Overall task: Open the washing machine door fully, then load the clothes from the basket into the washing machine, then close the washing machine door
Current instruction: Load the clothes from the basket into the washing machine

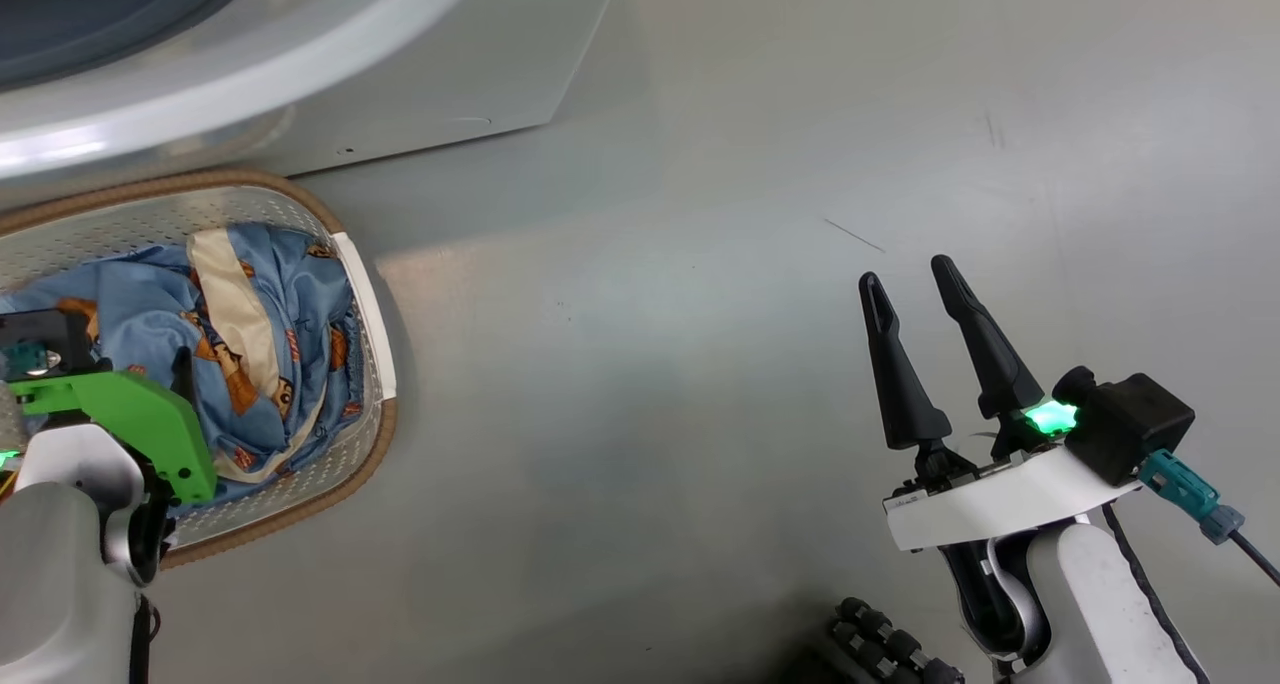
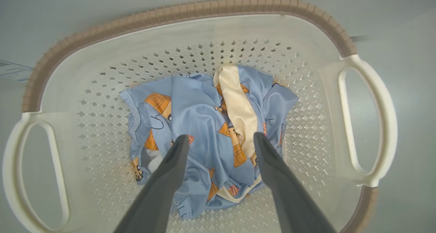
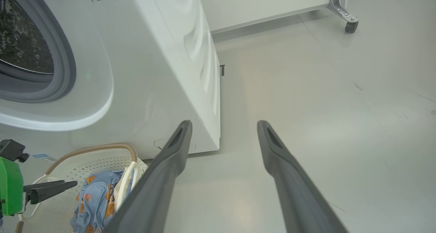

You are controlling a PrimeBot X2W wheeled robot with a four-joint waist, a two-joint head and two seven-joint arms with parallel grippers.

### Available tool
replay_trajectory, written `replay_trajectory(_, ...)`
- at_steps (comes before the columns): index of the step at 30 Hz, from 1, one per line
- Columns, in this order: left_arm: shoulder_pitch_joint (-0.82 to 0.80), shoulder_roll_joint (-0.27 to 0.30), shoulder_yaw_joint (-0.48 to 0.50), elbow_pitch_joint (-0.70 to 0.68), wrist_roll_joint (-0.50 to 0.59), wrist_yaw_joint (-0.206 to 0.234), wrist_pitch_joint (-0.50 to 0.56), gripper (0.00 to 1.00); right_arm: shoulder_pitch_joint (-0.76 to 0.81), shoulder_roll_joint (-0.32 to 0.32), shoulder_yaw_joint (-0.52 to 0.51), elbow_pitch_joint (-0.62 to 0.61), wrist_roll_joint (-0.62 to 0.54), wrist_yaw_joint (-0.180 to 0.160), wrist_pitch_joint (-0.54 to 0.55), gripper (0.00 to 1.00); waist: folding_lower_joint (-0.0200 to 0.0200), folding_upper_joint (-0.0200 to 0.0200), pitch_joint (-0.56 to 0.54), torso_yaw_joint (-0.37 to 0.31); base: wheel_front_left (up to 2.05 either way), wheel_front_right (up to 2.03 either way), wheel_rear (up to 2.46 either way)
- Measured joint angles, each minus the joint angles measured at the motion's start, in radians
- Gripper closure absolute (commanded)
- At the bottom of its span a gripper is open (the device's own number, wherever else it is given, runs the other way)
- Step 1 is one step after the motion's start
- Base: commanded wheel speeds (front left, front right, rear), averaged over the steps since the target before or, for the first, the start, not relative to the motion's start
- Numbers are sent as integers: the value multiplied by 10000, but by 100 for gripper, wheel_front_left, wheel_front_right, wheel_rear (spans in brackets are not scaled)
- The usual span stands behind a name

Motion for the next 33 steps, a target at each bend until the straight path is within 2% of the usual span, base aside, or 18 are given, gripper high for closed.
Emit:
replay_trajectory(10, -816, 460, 311, 794, -15, 366, 579, 0, -658, 46, 104, -10, 17, 0, 0, 0, 0, 0, 1110, -220, 0, 0, 0)
replay_trajectory(33, -1967, 635, 351, 2048, -13, 625, 598, 0, -1100, 36, 21, -77, 10, 0, 0, 0, -1, 0, 2114, -264, 0, 0, 0)
